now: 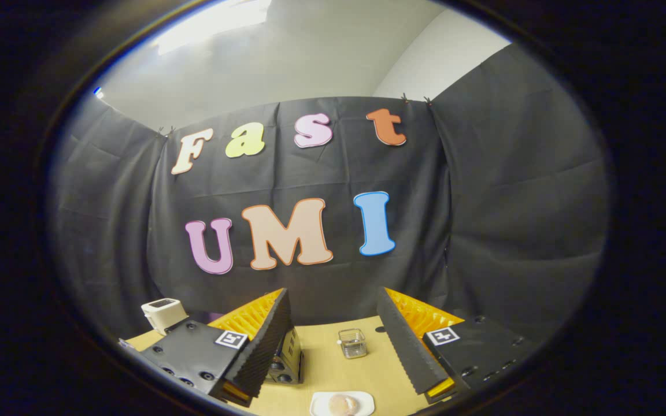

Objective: Open the toaster oven, put the food inside, and close the toaster oven door.

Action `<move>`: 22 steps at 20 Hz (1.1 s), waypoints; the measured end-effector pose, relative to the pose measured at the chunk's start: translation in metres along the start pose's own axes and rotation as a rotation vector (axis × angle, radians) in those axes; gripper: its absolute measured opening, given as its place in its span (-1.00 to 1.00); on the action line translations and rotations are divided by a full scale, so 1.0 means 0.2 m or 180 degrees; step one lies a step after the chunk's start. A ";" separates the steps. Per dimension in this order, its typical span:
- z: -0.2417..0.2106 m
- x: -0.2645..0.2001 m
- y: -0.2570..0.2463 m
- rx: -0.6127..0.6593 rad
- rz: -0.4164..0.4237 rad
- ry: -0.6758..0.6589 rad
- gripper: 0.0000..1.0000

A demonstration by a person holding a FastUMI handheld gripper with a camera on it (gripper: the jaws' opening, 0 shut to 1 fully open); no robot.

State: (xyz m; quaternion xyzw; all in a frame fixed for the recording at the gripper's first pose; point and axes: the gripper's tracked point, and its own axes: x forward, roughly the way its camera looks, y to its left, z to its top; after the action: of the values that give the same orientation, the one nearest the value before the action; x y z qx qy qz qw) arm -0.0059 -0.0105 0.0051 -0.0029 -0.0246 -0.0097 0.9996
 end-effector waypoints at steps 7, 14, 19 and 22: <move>-0.08 0.02 0.02 -0.0032 0.0040 0.0087 0.92; -0.20 0.06 0.07 -0.0067 0.0105 0.0205 0.92; -0.37 0.10 0.20 0.0042 0.0296 0.0321 0.92; -0.48 0.12 0.28 0.0192 0.0435 0.0402 0.92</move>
State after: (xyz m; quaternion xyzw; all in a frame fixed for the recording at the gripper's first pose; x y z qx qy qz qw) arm 0.0239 0.0442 -0.0897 0.0262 0.0384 0.0591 0.9972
